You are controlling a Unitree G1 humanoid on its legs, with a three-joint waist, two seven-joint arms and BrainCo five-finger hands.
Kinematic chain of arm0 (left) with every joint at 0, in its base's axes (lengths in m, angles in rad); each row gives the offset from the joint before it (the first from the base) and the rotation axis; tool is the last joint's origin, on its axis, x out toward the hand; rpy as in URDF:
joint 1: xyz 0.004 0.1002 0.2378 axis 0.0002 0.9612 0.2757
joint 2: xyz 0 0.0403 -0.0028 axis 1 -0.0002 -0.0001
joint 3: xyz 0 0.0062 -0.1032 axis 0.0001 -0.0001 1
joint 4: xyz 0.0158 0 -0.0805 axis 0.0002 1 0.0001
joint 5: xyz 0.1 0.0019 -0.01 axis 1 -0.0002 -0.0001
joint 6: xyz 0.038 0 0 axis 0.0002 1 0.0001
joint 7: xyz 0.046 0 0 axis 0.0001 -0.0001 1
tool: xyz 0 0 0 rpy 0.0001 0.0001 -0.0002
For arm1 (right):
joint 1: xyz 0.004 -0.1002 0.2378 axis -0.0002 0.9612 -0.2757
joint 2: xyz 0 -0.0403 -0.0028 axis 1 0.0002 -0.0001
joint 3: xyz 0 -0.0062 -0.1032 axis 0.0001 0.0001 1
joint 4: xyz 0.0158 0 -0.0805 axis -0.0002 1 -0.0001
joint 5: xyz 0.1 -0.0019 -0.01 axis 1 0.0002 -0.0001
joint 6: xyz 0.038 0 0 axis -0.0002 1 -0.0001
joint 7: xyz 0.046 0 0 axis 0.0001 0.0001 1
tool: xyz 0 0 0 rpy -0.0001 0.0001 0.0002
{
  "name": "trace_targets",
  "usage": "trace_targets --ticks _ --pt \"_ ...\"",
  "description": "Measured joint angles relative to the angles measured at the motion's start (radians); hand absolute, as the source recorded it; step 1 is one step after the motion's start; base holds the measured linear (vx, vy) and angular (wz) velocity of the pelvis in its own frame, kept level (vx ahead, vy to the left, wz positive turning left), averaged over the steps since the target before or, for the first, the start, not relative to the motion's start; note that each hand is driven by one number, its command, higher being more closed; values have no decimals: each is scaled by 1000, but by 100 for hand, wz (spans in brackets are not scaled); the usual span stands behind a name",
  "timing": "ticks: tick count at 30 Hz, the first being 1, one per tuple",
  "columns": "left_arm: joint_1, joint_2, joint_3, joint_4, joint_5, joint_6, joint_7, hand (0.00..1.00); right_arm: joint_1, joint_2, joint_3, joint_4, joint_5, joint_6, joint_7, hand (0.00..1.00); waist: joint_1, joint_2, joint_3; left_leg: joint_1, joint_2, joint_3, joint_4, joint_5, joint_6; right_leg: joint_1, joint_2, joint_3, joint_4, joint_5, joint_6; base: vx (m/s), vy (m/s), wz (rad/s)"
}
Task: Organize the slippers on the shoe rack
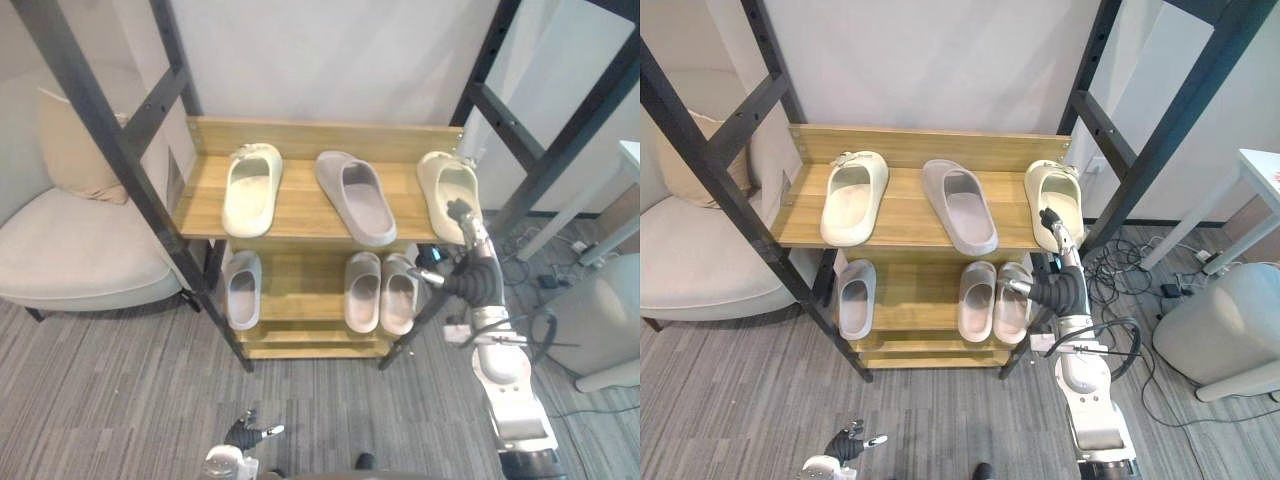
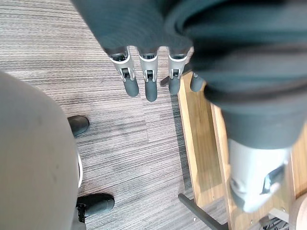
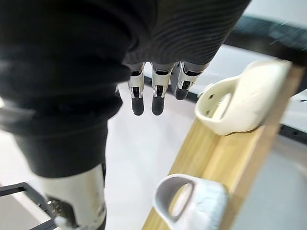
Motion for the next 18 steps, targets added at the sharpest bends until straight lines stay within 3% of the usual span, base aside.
trace_targets --ticks 7,18 --pt "5 0 0 -9 0 0 0 0 -153 -66 -36 52 2 3 -15 0 4 -1 0 -2 -4 -7 -11 6 2 -5 -4 -1 4 -4 5 1 -7 3" --pt "8 3 -2 -30 -3 1 -18 0 -479 -165 -24 405 3 67 -52 0 15 -5 1 -37 -17 -31 -13 16 12 -35 -17 -2 20 -6 4 0 -5 7"
